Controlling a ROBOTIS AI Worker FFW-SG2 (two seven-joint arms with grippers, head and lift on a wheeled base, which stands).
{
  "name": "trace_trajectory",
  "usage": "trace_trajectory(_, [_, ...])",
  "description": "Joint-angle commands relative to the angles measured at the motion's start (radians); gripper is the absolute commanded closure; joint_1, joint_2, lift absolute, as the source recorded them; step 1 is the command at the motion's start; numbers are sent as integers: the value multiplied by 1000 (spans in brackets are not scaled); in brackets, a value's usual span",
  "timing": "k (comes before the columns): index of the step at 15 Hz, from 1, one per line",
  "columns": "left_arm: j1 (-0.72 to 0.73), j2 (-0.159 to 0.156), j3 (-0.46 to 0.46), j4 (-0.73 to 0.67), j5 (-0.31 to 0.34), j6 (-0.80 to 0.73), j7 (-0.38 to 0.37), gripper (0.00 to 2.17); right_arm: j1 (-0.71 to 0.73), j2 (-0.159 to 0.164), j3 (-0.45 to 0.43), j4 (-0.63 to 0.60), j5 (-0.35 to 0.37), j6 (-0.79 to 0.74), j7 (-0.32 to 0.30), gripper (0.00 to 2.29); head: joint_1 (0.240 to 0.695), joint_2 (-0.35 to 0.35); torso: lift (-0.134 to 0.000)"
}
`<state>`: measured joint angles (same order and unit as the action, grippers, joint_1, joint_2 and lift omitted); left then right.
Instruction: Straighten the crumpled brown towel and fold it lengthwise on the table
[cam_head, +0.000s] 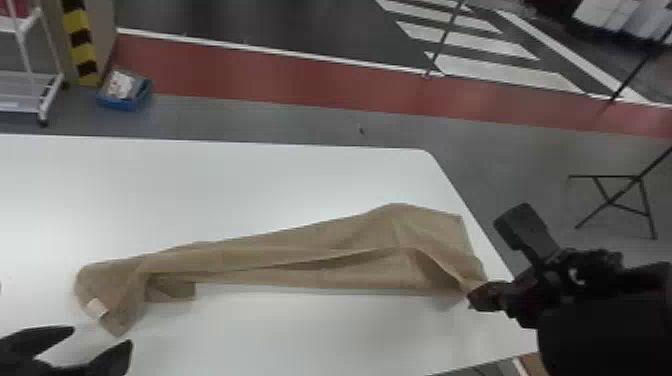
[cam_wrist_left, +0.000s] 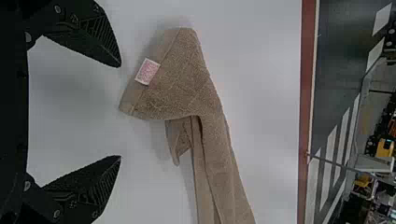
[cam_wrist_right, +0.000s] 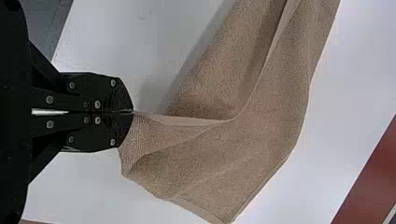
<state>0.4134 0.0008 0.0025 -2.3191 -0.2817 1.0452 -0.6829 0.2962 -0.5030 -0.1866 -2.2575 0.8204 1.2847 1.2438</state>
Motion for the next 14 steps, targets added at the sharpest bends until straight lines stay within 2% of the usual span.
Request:
trace_trajectory(1, [-1,-3,-33,1,6,-15,39,215,0,-2,-2,-1,-4,3,0,1146,695,-350,-124])
trace_trajectory(5, [-18,-3,-59,23,1,-40,82,215,12,-3,-14,-1,-4,3,0,1146,695,-350,-124])
trace_trajectory(12, [-22,-3,-44,49,7,-40,100,272,18,-2,-10,-1,-4,6,0,1146,695,-350,-124])
trace_trajectory(14, [-28,-3,-55,69,7,-43,111,350,17,0,-8,-1,-4,6,0,1146,695,-350,-124])
